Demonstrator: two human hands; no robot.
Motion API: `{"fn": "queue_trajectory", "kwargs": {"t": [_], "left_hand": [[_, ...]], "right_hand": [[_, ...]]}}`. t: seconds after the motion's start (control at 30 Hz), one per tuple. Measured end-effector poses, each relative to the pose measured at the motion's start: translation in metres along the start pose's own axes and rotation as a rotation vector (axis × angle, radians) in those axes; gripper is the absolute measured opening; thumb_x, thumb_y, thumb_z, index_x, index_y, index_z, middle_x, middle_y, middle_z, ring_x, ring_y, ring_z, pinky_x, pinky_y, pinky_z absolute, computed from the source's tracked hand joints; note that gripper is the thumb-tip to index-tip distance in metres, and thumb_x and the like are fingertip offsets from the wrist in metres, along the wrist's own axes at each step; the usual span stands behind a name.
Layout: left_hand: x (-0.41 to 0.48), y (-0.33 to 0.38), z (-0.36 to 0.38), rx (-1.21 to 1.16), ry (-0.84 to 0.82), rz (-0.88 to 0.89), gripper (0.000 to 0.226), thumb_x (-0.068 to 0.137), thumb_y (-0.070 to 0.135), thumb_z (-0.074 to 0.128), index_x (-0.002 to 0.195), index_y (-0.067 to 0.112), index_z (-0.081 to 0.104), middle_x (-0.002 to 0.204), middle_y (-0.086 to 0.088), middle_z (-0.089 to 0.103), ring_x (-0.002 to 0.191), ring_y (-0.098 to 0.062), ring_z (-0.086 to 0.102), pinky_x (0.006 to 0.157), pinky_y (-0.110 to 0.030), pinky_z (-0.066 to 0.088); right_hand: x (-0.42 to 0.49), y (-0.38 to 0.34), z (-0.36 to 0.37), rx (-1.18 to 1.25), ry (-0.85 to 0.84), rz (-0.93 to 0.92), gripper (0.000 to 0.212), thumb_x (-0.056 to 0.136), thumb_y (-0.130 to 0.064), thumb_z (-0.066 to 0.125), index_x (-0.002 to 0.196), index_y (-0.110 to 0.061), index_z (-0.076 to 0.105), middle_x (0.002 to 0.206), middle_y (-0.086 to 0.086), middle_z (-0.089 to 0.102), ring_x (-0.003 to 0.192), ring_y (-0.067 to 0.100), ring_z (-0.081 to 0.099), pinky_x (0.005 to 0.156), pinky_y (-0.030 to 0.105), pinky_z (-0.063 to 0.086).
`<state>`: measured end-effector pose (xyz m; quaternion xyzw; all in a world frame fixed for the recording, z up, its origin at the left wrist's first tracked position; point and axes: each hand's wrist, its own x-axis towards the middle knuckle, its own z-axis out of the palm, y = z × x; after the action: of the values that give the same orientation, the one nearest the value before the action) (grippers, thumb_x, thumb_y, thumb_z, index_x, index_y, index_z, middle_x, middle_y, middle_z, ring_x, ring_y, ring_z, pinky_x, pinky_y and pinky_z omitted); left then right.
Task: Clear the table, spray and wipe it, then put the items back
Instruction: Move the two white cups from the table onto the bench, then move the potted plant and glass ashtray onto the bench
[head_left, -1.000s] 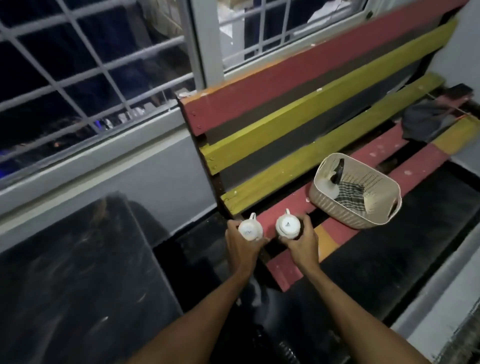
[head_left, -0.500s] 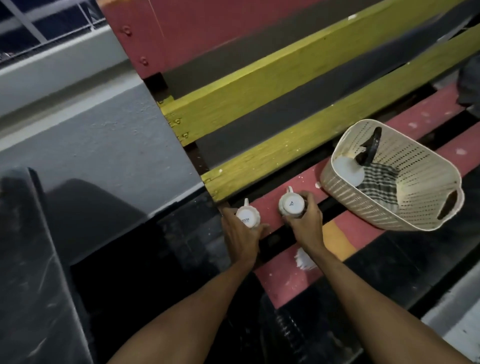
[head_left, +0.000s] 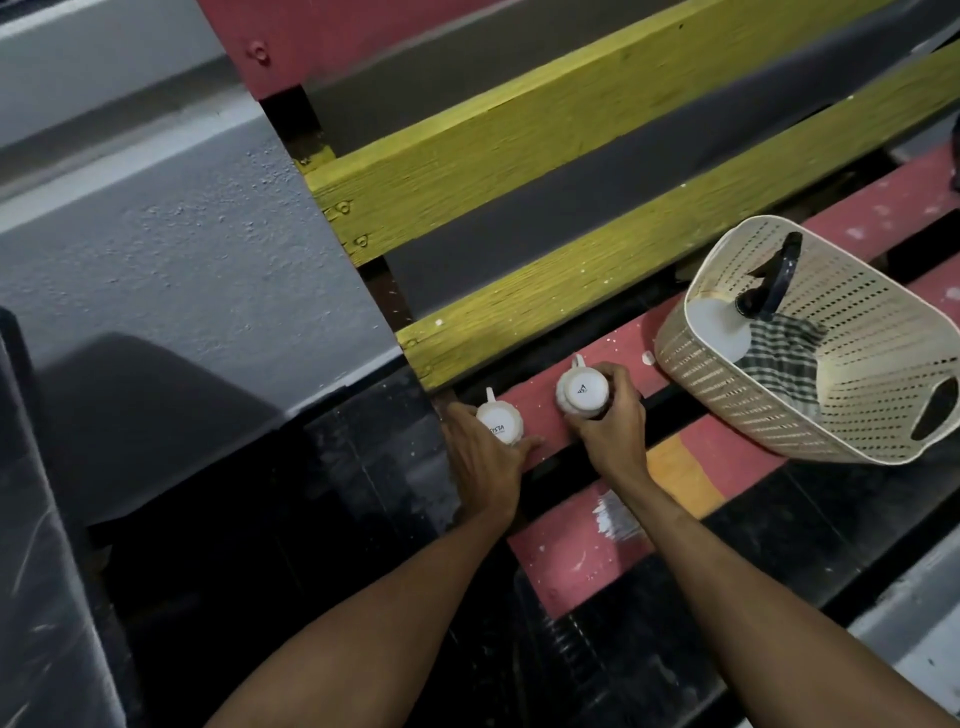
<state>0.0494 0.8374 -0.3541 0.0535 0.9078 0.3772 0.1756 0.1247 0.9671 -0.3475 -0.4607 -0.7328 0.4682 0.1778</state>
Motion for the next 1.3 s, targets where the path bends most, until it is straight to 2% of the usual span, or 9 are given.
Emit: {"fn": "queue_trajectory", "kwargs": {"t": [0.07,0.23,0.33,0.47,0.6,0.83,1.0,1.13,1.3], "left_hand": [[-0.001,0.000,0.002,-0.013,0.000,-0.012,0.090,0.048,0.044,0.099,0.109,0.018,0.039,0.114,-0.008,0.058,0.109,-0.027,0.055,0.085,-0.043,0.051],[-0.004,-0.003,-0.009,-0.029,-0.065,0.012,0.104,0.049,0.037,0.100,0.129,0.014,0.038,0.130,-0.009,0.053,0.122,-0.029,0.051,0.097,-0.045,0.048],[-0.010,0.000,-0.031,-0.040,-0.131,0.030,0.121,0.050,0.034,0.100,0.145,0.012,0.029,0.142,-0.011,0.046,0.132,-0.031,0.047,0.108,-0.047,0.044],[-0.027,0.021,-0.085,-0.066,-0.234,0.035,0.129,0.056,0.025,0.099,0.155,0.008,0.019,0.156,-0.014,0.034,0.145,-0.030,0.035,0.119,-0.037,0.032],[-0.057,0.043,-0.160,-0.057,-0.235,0.063,0.107,0.059,0.021,0.097,0.145,0.008,0.035,0.141,-0.010,0.044,0.132,-0.022,0.045,0.099,-0.019,0.032],[-0.123,0.027,-0.332,-0.064,-0.151,0.158,0.068,0.076,0.018,0.084,0.135,0.008,0.051,0.135,-0.011,0.054,0.124,-0.027,0.055,0.108,-0.039,0.045],[-0.166,-0.055,-0.473,-0.125,0.019,0.217,0.041,0.084,0.017,0.080,0.121,0.010,0.063,0.119,-0.008,0.063,0.099,-0.013,0.056,0.094,-0.035,0.052],[-0.192,-0.144,-0.580,-0.148,0.154,0.190,0.030,0.082,0.016,0.082,0.109,0.011,0.070,0.108,-0.007,0.071,0.089,-0.019,0.066,0.082,-0.033,0.056],[-0.218,-0.254,-0.680,-0.158,0.253,0.051,0.024,0.083,0.009,0.079,0.105,0.012,0.071,0.099,-0.007,0.075,0.083,-0.022,0.071,0.078,-0.039,0.062]], "right_hand": [[0.001,-0.001,0.000,0.004,-0.005,-0.006,0.060,0.066,0.003,0.081,0.114,-0.021,0.054,0.106,-0.001,0.064,0.099,0.021,0.062,0.083,0.030,0.053],[-0.008,-0.007,-0.008,0.014,-0.068,0.056,0.078,0.067,0.011,0.078,0.134,-0.012,0.047,0.118,0.000,0.056,0.106,0.013,0.054,0.078,0.002,0.041],[-0.022,-0.014,-0.016,0.018,-0.076,0.102,0.089,0.065,0.005,0.081,0.141,-0.021,0.041,0.128,-0.003,0.048,0.119,0.013,0.048,0.098,0.027,0.045],[-0.061,-0.049,-0.030,0.004,0.011,0.121,0.075,0.074,-0.007,0.078,0.138,-0.022,0.042,0.135,-0.004,0.043,0.128,0.021,0.047,0.107,0.045,0.044],[-0.123,-0.110,-0.035,-0.005,0.074,0.100,0.068,0.078,-0.002,0.072,0.139,-0.013,0.044,0.146,0.009,0.040,0.138,0.029,0.039,0.115,0.042,0.034],[-0.267,-0.238,0.006,0.051,0.049,-0.119,0.050,0.080,-0.004,0.069,0.128,-0.007,0.055,0.138,0.014,0.049,0.133,0.031,0.044,0.113,0.046,0.036],[-0.386,-0.302,0.069,0.030,-0.071,-0.266,0.044,0.078,0.001,0.072,0.119,-0.009,0.064,0.130,0.011,0.054,0.125,0.027,0.052,0.109,0.041,0.040],[-0.489,-0.334,0.126,0.067,-0.187,-0.291,0.032,0.080,0.001,0.071,0.110,-0.011,0.067,0.118,0.003,0.058,0.113,0.021,0.057,0.102,0.029,0.042],[-0.588,-0.340,0.190,0.010,-0.412,-0.248,0.029,0.080,-0.005,0.075,0.107,-0.015,0.070,0.109,-0.002,0.061,0.106,0.022,0.061,0.096,0.044,0.051]]}}
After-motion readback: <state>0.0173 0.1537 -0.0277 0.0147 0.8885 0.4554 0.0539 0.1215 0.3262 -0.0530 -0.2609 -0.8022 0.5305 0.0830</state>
